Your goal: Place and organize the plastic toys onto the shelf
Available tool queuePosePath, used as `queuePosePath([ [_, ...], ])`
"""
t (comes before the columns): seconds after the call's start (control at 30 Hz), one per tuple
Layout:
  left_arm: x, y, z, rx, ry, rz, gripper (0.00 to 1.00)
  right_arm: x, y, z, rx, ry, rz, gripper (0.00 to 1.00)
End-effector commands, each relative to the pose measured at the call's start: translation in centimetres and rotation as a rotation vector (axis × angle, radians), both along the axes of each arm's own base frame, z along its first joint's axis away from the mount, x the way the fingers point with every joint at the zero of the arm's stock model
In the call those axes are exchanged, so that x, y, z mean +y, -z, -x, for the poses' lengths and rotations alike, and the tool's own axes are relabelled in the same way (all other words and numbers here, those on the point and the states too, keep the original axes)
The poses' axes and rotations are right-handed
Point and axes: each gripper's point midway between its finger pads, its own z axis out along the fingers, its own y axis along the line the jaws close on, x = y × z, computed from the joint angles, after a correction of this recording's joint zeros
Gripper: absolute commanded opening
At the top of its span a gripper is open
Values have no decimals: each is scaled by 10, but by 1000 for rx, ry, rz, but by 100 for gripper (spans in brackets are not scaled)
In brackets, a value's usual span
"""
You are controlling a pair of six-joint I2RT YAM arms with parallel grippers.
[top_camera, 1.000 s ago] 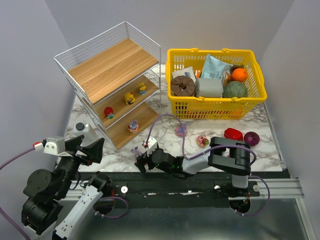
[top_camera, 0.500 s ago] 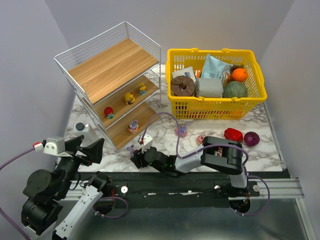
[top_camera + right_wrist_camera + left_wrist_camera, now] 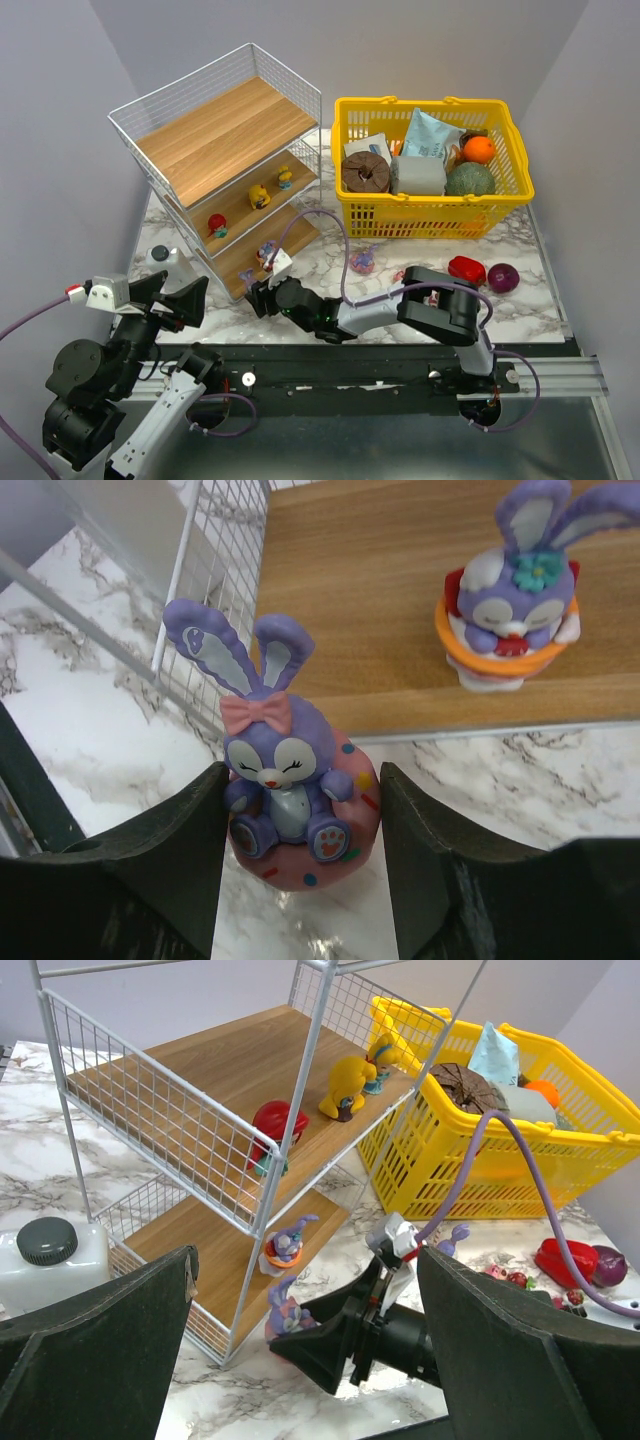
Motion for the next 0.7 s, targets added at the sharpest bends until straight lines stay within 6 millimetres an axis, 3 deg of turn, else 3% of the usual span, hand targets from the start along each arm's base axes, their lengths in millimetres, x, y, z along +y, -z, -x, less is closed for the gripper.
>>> queuePosePath([
  [0.0, 5, -7, 4, -24, -11, 5, 99, 14, -7, -14, -40, 20, -32, 26],
  [0.4, 4, -8, 3, -25, -7, -3, 99, 41, -3, -31, -52, 4, -68, 27],
  [0.67, 5, -8, 3, -26, -10, -6, 99, 51, 10, -37, -43, 1, -56, 27],
])
